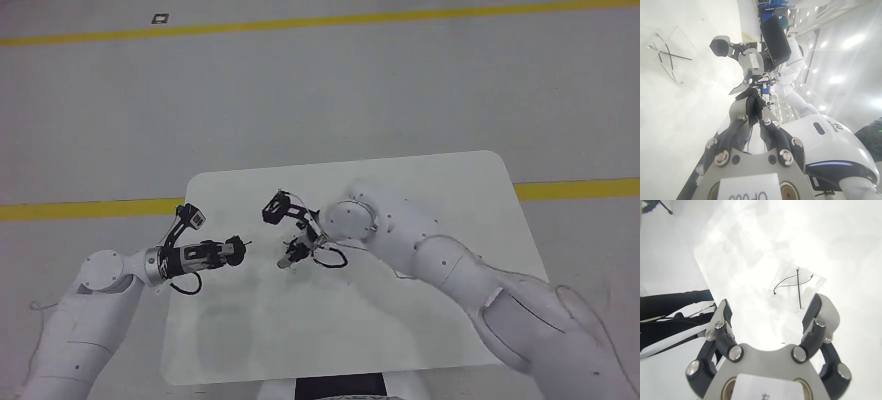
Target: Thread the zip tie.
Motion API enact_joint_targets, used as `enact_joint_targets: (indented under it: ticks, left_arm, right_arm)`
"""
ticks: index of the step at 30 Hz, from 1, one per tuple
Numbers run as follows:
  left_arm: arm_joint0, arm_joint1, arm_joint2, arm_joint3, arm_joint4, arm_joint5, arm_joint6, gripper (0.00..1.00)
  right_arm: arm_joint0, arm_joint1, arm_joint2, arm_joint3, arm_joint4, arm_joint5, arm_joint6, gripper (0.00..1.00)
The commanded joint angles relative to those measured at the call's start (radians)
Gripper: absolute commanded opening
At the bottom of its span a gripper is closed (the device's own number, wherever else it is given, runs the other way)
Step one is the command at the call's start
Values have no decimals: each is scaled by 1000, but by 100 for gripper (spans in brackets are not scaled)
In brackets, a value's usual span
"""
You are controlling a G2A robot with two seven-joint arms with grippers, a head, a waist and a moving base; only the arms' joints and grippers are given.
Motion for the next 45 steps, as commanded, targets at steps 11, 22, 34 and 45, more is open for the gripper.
enact_joint_targets:
  ticks: [11,22,34,45]
  left_arm:
    - [0,0,0,0,0,0,0,0]
    - [0,0,0,0,0,0,0,0]
    - [0,0,0,0,0,0,0,0]
    - [0,0,0,0,0,0,0,0]
  right_arm:
    - [70,-96,-114,169,-7,-26,-61,100]
    - [57,-105,-124,173,-78,1,-67,100]
    - [55,-139,-127,205,-138,24,-51,16]
    - [50,-166,-123,255,-188,42,-50,9]
